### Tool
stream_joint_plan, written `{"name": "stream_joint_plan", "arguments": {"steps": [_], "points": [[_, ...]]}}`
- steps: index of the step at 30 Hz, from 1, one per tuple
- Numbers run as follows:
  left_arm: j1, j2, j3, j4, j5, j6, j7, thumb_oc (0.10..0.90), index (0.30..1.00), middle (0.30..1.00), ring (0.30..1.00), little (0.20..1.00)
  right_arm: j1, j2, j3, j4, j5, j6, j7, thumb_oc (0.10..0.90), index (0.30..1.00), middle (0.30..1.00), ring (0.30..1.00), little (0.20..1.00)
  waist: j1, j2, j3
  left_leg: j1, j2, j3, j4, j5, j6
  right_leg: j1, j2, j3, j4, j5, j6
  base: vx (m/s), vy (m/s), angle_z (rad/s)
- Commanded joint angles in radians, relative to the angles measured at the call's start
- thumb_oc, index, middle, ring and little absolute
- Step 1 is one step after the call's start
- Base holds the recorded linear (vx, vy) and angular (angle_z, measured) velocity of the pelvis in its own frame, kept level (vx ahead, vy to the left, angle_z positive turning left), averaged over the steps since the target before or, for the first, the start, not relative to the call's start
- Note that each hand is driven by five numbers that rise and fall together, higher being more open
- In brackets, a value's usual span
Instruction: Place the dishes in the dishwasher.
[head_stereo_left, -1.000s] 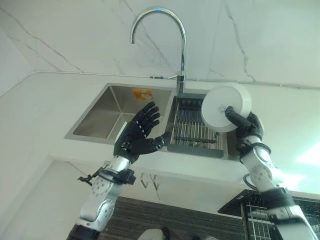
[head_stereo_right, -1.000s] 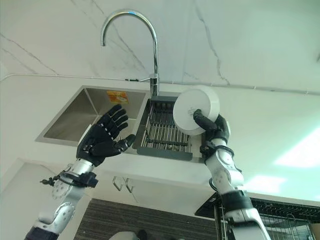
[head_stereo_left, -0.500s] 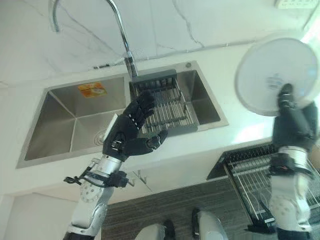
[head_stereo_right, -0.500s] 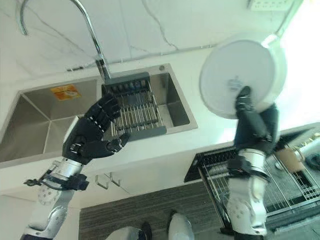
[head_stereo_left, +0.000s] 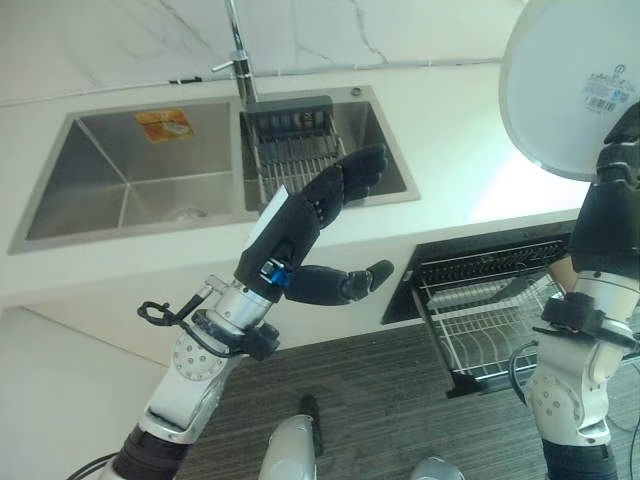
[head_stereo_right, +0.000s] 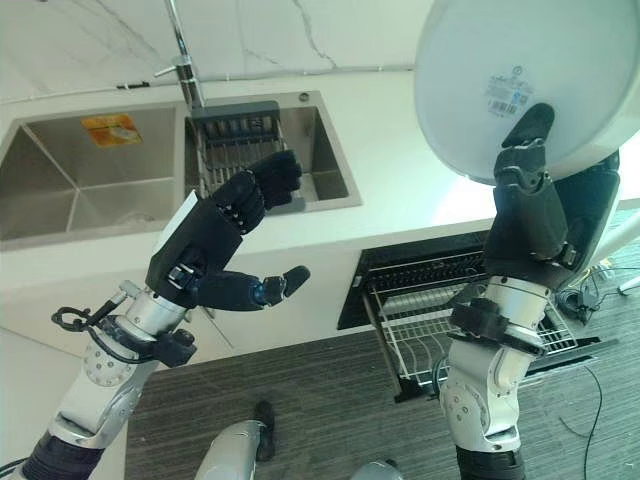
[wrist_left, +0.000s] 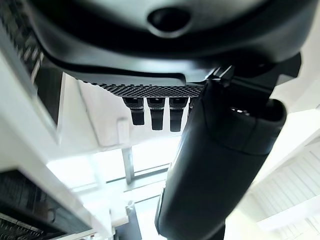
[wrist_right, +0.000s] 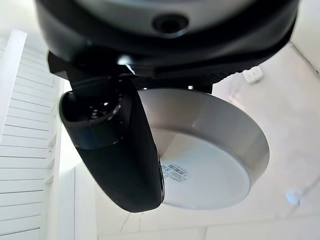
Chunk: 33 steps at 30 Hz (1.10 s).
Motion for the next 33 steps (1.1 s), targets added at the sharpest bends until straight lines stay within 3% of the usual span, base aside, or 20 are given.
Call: {"name": "stream_joint_plan", "arguments": {"steps": [1,2,4,6,8,9,11,12,14,18,23,29,33], "points": [[-0.007,-0.055,0.035,-0.08,-0.084,0.044,-0.101,0.8,0.9,0.9,0.9,0.9,-0.093,-0.027,-0.04,-0.049,-0.054,-0.066,0.098,0.4,0.3,0.3,0.3,0.3,-0.062,0.03,-0.099,0.257,0.017,-0.03,-0.027,-0.27,0.005,-0.059,0.046,0.001,-0.024,0.034,-0.032,-0.04,-1.179,0.04],[0.015,-0.057,0.036,-0.071,-0.089,0.044,-0.093,0.8,0.9,0.9,0.9,0.9,-0.099,-0.037,-0.036,-0.042,-0.052,-0.049,0.11,0.4,0.3,0.3,0.3,0.3,-0.068,0.033,-0.099,0.255,0.04,-0.026,-0.027,-0.254,-0.01,-0.067,0.064,0.008,-0.024,0.026,-0.04,-0.06,-1.115,-0.32],[0.088,-0.067,0.047,-0.021,-0.132,0.025,-0.044,0.8,0.9,0.9,0.9,0.9,-0.125,-0.061,-0.005,0.008,-0.065,-0.005,0.159,0.4,0.3,0.3,0.3,0.3,-0.072,0.043,-0.107,0.25,0.114,0.013,-0.027,-0.204,-0.048,-0.088,0.12,0.016,-0.024,0.007,-0.089,-0.02,-0.628,-0.37],[0.14,-0.073,0.057,0.035,-0.093,-0.001,-0.032,0.8,0.9,0.9,0.9,0.9,-0.111,-0.084,-0.004,0.034,-0.077,0.012,0.187,0.4,0.3,0.3,0.3,0.3,-0.073,0.045,-0.109,0.241,0.142,0.058,-0.027,-0.15,-0.058,-0.084,0.146,0.009,-0.024,-0.005,-0.114,0.03,-0.48,-0.58],[0.2,-0.066,0.047,0.113,-0.041,-0.014,-0.013,0.8,0.9,0.9,0.9,0.9,-0.067,-0.128,-0.026,0.046,-0.056,0.029,0.193,0.4,0.3,0.3,0.3,0.3,-0.084,0.045,-0.106,0.237,0.161,0.164,-0.027,-0.107,-0.058,-0.067,0.154,-0.031,-0.024,-0.022,-0.137,0.02,-0.36,0.12],[0.226,-0.072,0.041,0.157,-0.028,-0.031,-0.023,0.8,0.9,0.9,0.9,0.9,-0.051,-0.137,-0.029,0.056,-0.052,0.022,0.208,0.4,0.3,0.3,0.3,0.3,-0.083,0.046,-0.101,0.235,0.146,0.183,-0.027,-0.114,-0.055,-0.06,0.152,-0.042,-0.024,-0.027,-0.138,0.02,-0.192,0.54],[0.332,-0.065,0.03,0.26,-0.009,-0.053,-0.028,0.8,0.9,0.9,0.9,0.9,-0.027,-0.164,-0.018,0.077,-0.091,0.026,0.213,0.4,0.3,0.3,0.3,0.3,-0.062,0.061,-0.095,0.215,0.065,0.106,-0.027,-0.154,-0.044,-0.052,0.166,-0.025,-0.024,-0.036,-0.125,0.07,-0.069,0.65],[0.366,-0.073,0.03,0.304,-0.02,-0.059,-0.012,0.8,0.9,0.9,0.9,0.9,-0.019,-0.167,-0.013,0.084,-0.109,0.029,0.216,0.4,0.3,0.3,0.3,0.3,-0.055,0.071,-0.099,0.195,0.049,0.089,-0.027,-0.153,-0.04,-0.057,0.175,-0.019,-0.024,-0.036,-0.124,0.1,0.017,0.55],[0.403,-0.089,0.035,0.42,-0.058,-0.065,-0.007,0.8,0.9,0.9,0.9,0.9,-0.003,-0.17,-0.011,0.115,-0.142,0.038,0.228,0.4,0.3,0.3,0.3,0.3,-0.049,0.083,-0.101,0.177,0.046,0.084,-0.027,-0.151,-0.042,-0.05,0.182,-0.025,-0.024,-0.047,-0.126,0.06,0.042,0.19],[0.416,-0.157,0.041,0.661,-0.06,-0.089,0.062,0.8,0.9,0.9,0.9,0.9,0.007,-0.182,-0.01,0.193,-0.213,0.056,0.237,0.4,0.3,0.3,0.3,0.3,-0.041,0.079,-0.109,0.169,0.042,0.067,-0.027,-0.159,-0.048,-0.04,0.178,-0.042,-0.024,-0.058,-0.129,0.04,0.088,0.12],[0.43,-0.26,0.151,0.924,-0.084,-0.134,0.119,0.8,0.9,0.9,0.9,0.9,0.016,-0.157,-0.019,0.267,-0.296,0.06,0.232,0.4,0.3,0.3,0.3,0.3,-0.015,0.07,-0.117,0.17,0.027,0.043,-0.027,-0.179,-0.043,-0.025,0.143,-0.073,-0.024,-0.051,-0.109,0.07,0.11,0.07],[0.415,-0.289,0.225,1.075,-0.053,-0.153,0.163,0.8,0.9,0.9,0.9,0.9,-0.04,-0.151,0.01,0.336,-0.404,0.089,0.153,0.4,0.3,0.3,0.3,0.3,0.026,0.062,-0.114,0.165,0.005,0.026,-0.027,-0.198,-0.029,-0.011,0.105,-0.121,-0.024,-0.025,-0.078,0.03,0.105,0.24],[0.397,-0.28,0.225,1.128,-0.027,-0.14,0.182,0.8,0.9,0.9,0.9,0.9,-0.105,-0.162,0.056,0.445,-0.511,0.116,0.058,0.4,0.3,0.3,0.3,0.3,0.064,0.062,-0.11,0.161,-0.016,0.017,-0.027,-0.208,-0.014,0.001,0.081,-0.148,-0.024,-0.017,-0.064,0.05,0.13,0.23]]}}
